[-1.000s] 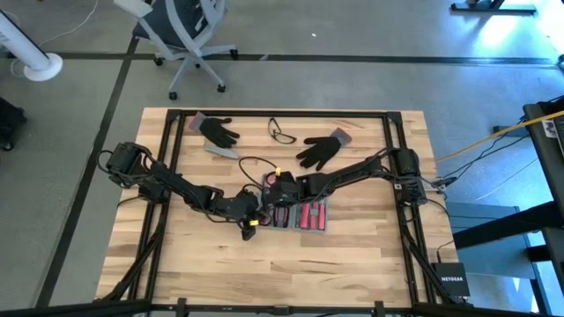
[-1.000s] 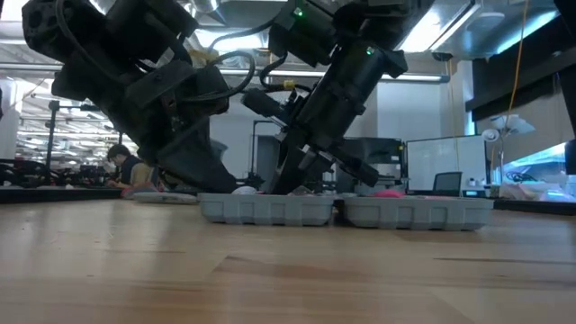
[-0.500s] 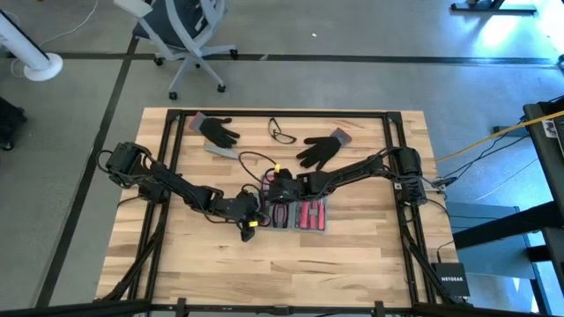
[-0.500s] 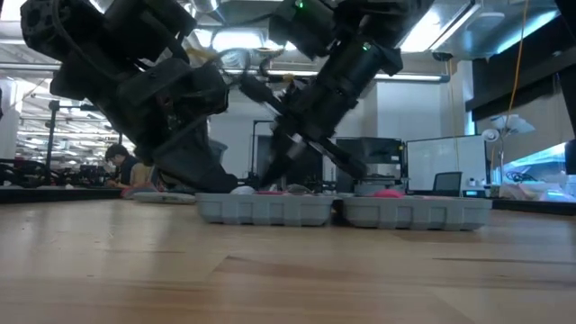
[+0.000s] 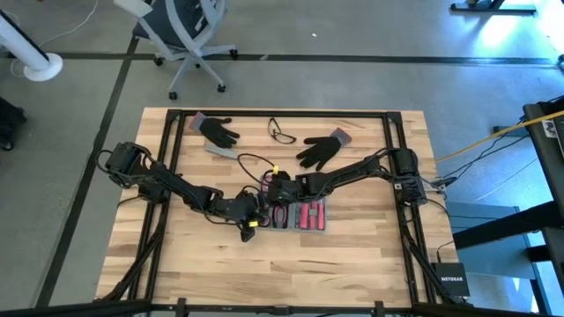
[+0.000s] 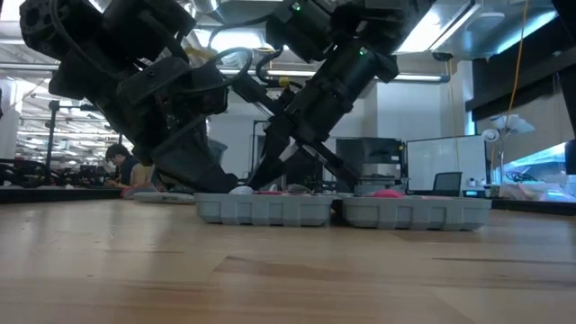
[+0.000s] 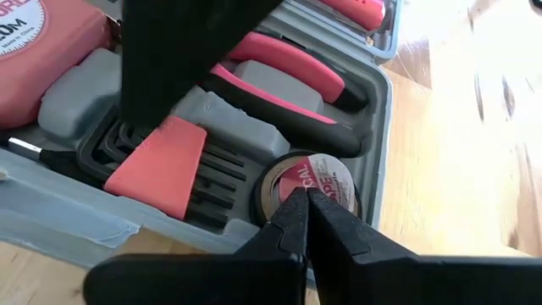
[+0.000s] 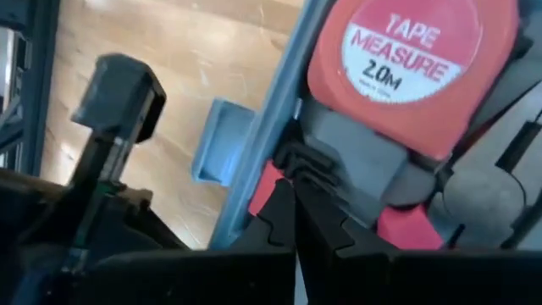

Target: Prefit tool cases

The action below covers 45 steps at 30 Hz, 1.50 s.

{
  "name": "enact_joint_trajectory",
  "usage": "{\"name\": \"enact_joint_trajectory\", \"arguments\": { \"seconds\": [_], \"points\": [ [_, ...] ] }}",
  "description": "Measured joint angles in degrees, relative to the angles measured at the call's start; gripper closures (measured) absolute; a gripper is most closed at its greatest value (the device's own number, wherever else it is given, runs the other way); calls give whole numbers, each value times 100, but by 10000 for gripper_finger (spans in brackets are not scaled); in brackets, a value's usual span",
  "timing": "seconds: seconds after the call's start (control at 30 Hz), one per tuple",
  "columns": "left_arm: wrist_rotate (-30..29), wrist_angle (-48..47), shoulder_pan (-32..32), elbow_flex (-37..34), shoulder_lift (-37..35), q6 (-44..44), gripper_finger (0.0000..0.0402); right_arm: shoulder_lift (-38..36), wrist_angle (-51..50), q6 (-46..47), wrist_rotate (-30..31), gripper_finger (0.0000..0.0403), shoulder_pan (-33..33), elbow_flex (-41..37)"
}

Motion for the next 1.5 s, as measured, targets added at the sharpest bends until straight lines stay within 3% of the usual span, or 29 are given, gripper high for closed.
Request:
{"name": "enact_joint_trajectory", "arguments": {
  "seconds": [0.33, 0.77, 1.0, 1.3, 1.5],
  "points": [
    [-20, -44, 10, -6, 0, -120, 401, 483, 76, -40, -246, 403, 29, 37],
    [-4, -26, 142, -1, 4, -111, 401, -24, 32, -391, -228, 403, -69, -15],
    [-15, -28, 139, -1, 4, -109, 401, -23, 177, -256, -178, 403, 100, -13],
    [-43, -127, 117, -30, -7, -178, 401, 497, 394, -228, -207, 403, 109, 19],
    [25, -138, 180, -24, -4, -191, 401, 310, 323, -457, -360, 403, 9, 11]
  ]
}}
